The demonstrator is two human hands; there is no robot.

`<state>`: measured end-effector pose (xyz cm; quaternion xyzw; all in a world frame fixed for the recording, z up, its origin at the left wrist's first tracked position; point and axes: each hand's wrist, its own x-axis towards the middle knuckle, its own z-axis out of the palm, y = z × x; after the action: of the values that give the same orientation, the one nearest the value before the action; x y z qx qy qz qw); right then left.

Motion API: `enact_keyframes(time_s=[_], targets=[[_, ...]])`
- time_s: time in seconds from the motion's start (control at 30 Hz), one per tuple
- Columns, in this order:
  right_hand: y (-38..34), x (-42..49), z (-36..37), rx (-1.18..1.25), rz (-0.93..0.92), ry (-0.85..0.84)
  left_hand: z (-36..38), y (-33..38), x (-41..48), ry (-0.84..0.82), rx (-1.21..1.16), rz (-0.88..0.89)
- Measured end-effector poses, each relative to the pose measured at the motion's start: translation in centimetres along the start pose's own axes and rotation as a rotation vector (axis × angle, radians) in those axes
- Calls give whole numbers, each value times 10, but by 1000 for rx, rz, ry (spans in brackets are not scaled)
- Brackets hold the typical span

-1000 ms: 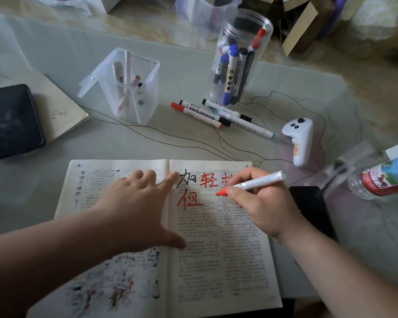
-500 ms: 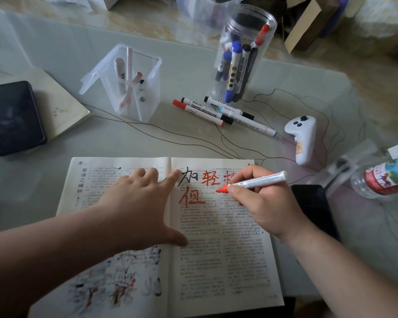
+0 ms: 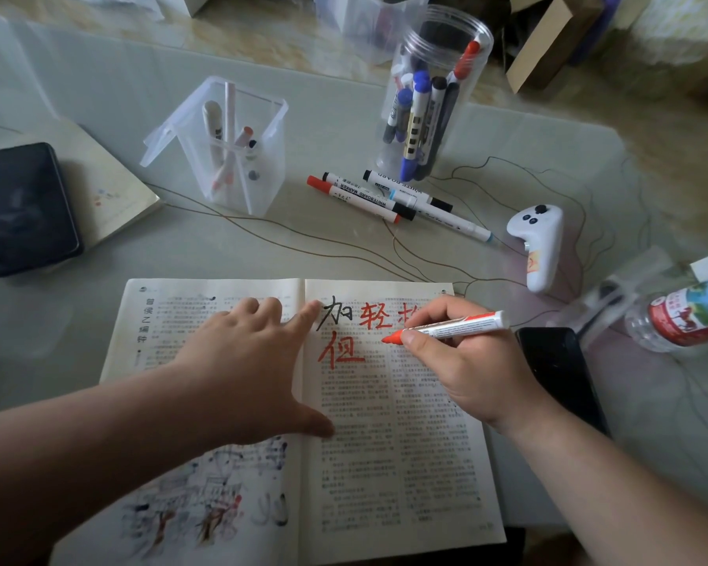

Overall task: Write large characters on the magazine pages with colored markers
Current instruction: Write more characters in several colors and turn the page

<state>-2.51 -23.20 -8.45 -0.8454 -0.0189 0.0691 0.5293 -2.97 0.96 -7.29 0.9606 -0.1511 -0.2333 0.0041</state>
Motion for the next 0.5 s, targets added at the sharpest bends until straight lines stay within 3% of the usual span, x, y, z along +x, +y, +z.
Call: enact_keyframes(time_s=[0.5], targets=[[-6,-2,-1,-42,40,-18,0,1,0,-4,3,-4]])
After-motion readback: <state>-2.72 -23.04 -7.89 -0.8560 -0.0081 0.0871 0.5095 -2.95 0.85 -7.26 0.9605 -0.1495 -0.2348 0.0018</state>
